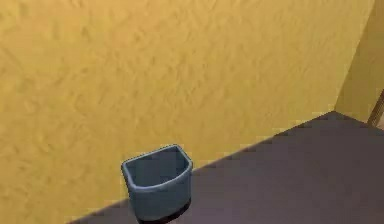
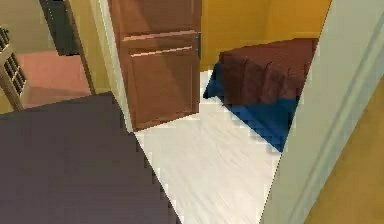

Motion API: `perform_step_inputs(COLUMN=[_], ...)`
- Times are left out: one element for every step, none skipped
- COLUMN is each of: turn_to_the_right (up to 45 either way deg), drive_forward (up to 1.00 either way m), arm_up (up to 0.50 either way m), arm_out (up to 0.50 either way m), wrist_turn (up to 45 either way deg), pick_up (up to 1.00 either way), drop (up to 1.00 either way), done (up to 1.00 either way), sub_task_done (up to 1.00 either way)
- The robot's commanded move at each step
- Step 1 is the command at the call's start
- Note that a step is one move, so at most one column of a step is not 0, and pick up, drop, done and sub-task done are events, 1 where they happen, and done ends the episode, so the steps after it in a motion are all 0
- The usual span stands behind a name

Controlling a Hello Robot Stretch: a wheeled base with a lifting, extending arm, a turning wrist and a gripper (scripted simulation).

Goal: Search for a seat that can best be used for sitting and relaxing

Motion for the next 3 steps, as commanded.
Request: perform_step_inputs(turn_to_the_right=[45.0,9.0,0.0], drive_forward=[0.00,0.00,1.00], arm_up=[0.00,0.00,0.00], arm_out=[0.00,0.00,0.00], wrist_turn=[0.0,0.0,0.0], pick_up=[0.00,0.00,0.00], drop=[0.00,0.00,0.00], done=[0.00,0.00,0.00], sub_task_done=[0.00,0.00,0.00])
